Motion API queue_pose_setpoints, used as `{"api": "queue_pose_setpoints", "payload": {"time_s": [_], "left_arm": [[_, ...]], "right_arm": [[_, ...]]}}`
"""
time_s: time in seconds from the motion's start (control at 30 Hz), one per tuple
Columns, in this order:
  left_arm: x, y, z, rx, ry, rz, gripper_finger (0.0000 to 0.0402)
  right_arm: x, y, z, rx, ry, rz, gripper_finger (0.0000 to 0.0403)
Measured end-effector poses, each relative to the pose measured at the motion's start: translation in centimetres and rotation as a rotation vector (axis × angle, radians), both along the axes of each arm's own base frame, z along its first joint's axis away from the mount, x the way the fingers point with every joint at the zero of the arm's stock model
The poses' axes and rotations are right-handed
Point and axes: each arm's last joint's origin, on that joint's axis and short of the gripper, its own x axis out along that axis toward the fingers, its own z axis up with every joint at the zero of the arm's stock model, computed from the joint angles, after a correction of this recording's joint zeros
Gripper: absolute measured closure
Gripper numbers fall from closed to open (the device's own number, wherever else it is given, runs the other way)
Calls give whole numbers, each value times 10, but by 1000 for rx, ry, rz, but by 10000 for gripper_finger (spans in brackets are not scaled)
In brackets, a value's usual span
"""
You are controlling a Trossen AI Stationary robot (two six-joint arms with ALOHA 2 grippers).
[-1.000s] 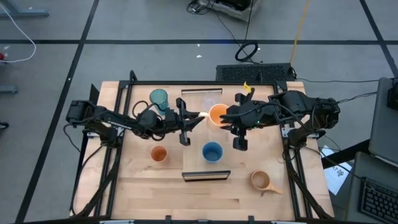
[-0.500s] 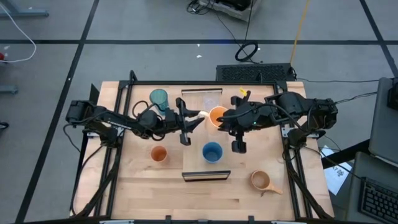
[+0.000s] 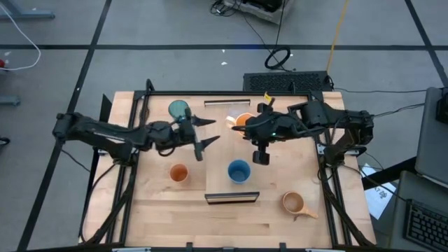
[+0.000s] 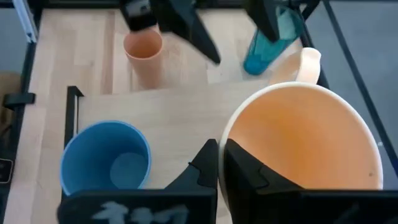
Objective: Stack small to large cups/mugs on shelf
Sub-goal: Put the light orange mug on the shelf
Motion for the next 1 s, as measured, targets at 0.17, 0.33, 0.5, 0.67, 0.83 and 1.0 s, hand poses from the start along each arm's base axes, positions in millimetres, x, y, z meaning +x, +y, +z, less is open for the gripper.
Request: {"api": "queue_pose_setpoints", "payload": {"time_s": [0.17,0.33,0.5,0.67,0.83,1.0], "left_arm": [[-29,-3,1,-26,162,65,131],[-51,-10,0,-28,263,116,155],[-59,-19,1,-9,278,130,181],[-60,-26,1,5,280,112,201],[-60,-31,0,9,284,90,210],[-61,-35,0,12,288,71,211]], "right_arm": [[15,1,-13,40,31,-23,402],[31,3,-40,89,85,-96,402],[42,1,-62,150,96,-127,402],[46,-2,-75,175,110,-148,401],[46,-2,-82,179,132,-158,401],[46,-2,-90,182,158,-171,400]]}}
